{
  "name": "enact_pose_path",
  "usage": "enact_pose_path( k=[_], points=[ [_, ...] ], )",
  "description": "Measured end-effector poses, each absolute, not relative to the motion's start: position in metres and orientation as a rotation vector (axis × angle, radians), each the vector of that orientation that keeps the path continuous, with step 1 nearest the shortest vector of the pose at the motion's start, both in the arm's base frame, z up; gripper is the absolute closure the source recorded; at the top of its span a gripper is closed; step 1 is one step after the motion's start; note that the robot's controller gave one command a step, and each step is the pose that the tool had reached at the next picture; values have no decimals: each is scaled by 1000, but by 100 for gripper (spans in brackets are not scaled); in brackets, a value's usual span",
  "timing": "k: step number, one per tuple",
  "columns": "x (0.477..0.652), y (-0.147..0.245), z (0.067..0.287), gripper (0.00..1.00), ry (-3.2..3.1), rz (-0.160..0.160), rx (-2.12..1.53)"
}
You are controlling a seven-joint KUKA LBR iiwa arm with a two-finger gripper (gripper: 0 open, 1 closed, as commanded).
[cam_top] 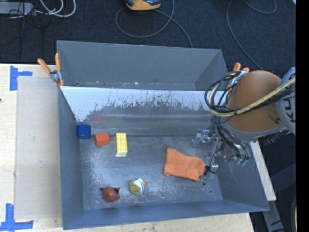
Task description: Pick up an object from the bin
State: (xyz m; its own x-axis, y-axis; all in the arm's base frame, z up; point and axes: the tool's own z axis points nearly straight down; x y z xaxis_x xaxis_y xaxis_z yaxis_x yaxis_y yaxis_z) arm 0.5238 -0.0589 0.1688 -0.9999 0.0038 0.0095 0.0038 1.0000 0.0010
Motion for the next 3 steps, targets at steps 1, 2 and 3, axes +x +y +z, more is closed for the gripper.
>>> enact_pose_path(
  k=[1, 2, 3],
  points=[
    [526, -59, 173, 0, -3140, 0, -3],
    [531, -55, 127, 0, -3139, -1, -119],
    [530, -53, 67, 0, -3134, -1, -110]
  ],
)
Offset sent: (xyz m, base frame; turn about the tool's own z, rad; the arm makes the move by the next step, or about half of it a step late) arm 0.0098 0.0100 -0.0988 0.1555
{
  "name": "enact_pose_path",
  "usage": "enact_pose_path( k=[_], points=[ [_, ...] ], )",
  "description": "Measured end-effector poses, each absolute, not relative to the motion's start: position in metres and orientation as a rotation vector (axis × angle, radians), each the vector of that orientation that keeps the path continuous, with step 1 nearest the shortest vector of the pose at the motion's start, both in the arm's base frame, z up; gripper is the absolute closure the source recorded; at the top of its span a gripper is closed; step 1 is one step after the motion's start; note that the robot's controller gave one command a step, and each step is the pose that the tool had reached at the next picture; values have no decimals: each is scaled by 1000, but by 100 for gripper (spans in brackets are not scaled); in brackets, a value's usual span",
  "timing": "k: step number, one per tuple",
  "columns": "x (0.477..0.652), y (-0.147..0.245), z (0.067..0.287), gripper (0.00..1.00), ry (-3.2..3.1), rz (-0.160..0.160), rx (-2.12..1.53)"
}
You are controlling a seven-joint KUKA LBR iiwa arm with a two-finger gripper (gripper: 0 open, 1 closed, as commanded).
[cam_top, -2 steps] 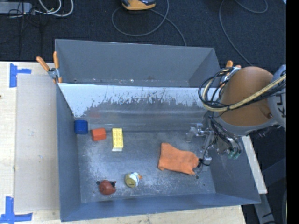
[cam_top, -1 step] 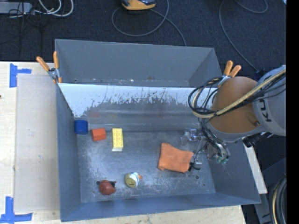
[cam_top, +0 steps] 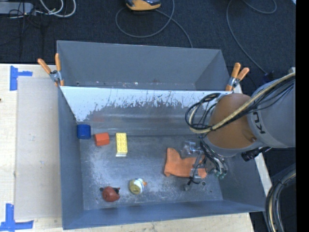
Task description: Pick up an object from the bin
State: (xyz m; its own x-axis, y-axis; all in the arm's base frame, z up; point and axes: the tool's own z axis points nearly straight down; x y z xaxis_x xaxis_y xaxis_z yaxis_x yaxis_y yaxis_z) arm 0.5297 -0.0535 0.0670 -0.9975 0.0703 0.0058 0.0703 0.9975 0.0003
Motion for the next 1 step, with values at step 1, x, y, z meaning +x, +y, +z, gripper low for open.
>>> enact_pose_path(
  k=[1],
  points=[
    [530, -48, 69, 0, -3114, -2, -392]
  ],
)
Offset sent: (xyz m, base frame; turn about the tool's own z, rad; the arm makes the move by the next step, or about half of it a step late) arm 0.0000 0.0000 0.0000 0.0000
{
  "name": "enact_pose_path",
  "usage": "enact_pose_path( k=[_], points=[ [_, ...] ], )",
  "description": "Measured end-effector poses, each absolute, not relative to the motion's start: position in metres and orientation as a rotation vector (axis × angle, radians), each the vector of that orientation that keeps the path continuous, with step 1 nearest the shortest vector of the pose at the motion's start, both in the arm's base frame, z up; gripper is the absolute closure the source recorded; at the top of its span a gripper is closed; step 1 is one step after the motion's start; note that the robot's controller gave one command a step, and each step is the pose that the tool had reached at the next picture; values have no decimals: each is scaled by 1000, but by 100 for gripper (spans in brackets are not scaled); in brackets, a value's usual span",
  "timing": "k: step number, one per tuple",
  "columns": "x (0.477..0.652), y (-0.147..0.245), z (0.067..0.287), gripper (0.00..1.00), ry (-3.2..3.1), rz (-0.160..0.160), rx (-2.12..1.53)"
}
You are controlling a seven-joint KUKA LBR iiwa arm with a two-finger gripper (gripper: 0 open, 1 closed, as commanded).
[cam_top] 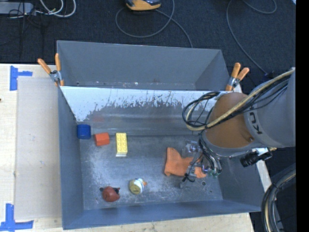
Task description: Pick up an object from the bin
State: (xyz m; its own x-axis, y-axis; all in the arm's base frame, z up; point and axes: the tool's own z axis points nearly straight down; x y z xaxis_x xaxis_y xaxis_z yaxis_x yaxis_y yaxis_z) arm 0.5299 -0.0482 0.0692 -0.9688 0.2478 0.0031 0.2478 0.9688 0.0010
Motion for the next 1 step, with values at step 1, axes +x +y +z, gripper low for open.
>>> enact_pose_path(
  k=[1],
  points=[
    [530, -50, 68, 0, -3131, -1, -197]
  ],
)
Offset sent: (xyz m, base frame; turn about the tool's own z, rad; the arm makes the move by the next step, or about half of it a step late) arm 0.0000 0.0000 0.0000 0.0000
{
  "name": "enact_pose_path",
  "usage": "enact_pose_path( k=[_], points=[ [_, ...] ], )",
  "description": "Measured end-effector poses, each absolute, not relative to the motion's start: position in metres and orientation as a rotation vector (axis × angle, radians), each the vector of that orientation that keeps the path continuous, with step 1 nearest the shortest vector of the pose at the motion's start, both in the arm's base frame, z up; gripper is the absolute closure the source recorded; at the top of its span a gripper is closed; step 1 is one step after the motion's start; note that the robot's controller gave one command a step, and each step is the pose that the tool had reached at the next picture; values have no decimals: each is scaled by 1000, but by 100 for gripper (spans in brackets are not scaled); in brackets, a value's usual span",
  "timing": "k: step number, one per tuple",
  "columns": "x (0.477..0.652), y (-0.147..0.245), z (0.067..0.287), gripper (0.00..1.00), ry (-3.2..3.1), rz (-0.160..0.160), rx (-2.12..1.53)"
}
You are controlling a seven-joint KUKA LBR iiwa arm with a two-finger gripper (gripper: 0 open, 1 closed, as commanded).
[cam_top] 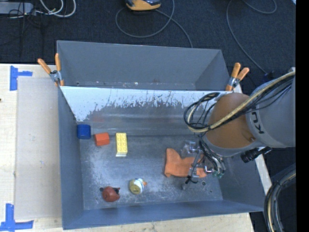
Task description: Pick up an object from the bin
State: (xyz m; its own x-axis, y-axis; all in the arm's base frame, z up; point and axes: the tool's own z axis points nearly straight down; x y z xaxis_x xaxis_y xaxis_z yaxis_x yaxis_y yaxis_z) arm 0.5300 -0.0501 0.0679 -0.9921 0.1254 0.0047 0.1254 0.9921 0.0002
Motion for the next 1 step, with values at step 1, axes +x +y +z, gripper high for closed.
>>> enact_pose_path(
  k=[1],
  points=[
    [530, -48, 69, 100, -3113, -2, -391]
  ],
)
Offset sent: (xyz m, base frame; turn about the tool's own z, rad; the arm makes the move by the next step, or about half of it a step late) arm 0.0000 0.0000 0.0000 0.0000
